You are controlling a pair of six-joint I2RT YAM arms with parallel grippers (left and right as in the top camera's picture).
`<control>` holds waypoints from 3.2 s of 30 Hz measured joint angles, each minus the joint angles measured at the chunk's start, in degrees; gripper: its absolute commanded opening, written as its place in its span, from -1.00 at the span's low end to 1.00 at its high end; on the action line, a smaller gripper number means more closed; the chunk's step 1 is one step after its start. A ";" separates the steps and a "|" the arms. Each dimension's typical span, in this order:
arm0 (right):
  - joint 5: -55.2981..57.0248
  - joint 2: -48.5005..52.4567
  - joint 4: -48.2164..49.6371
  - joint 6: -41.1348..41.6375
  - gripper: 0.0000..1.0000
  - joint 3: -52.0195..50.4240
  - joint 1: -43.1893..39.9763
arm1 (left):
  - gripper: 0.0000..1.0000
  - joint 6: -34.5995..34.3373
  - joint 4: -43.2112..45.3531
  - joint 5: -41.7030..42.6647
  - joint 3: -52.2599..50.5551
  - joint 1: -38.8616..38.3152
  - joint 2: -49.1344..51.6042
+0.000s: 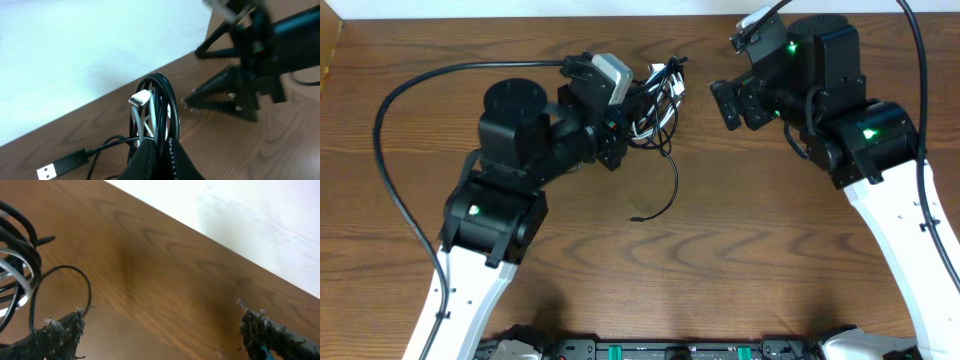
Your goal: Untangle cables
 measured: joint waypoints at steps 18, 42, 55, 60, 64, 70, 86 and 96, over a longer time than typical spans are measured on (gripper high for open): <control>-20.33 0.55 8.55 6.27 0.37 0.15 0.00 | -0.85 3.06 -4.07 -5.16 0.00 -0.02 -1.79; -29.49 0.55 10.99 25.42 0.21 0.15 1.03 | -0.85 4.57 -5.73 -9.14 0.00 -0.02 -1.38; -29.86 0.57 14.40 36.13 -0.13 0.15 5.57 | -0.85 5.86 -3.69 -7.04 0.00 -1.31 -1.38; -29.77 0.57 14.36 36.87 -0.21 0.15 5.60 | -0.85 5.88 -1.68 -7.04 0.00 -1.31 -1.38; -28.70 0.57 14.36 37.13 -0.19 0.15 5.64 | -0.85 5.88 -0.85 -7.06 0.00 -1.77 -1.38; -26.47 0.57 14.34 37.33 -0.45 0.15 5.64 | -0.85 5.88 -0.81 -7.06 0.00 -1.95 -1.38; -24.48 0.57 14.78 37.70 -0.69 0.17 5.64 | -0.86 5.86 -0.92 -7.26 0.00 -2.78 -1.38; -23.34 0.57 14.60 37.68 -0.97 0.17 5.64 | -0.85 5.86 -0.85 -7.30 0.00 -3.02 -1.75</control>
